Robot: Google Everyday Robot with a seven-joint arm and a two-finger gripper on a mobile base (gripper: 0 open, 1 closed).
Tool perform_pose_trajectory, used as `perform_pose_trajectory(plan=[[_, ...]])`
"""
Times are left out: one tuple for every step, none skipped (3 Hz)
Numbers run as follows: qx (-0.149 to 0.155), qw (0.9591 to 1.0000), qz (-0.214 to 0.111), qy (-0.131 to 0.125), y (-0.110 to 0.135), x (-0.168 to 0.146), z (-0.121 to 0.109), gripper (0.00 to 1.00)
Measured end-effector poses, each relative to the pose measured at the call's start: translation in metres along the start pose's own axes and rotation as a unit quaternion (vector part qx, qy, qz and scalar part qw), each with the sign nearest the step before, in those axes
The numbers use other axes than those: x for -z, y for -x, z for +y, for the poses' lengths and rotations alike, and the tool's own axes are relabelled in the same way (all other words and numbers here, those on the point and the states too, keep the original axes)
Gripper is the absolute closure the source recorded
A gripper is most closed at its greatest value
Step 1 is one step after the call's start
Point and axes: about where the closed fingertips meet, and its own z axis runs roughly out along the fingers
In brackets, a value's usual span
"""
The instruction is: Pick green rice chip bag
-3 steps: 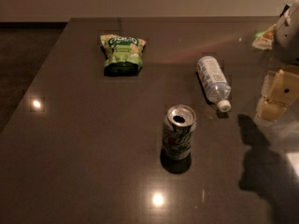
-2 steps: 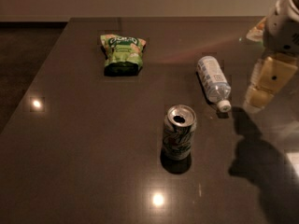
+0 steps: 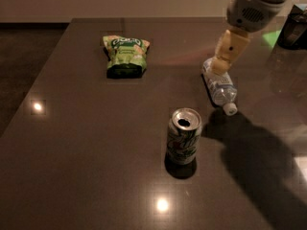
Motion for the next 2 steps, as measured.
perform_pose_trajectory(plan=[[-0.046,0.9989,-0.010,-0.002,0.032,-0.032,-0.018,0.00],[-0.089,0.9957,-0.026,0.000,0.063,-0.064,-0.025,0.00]])
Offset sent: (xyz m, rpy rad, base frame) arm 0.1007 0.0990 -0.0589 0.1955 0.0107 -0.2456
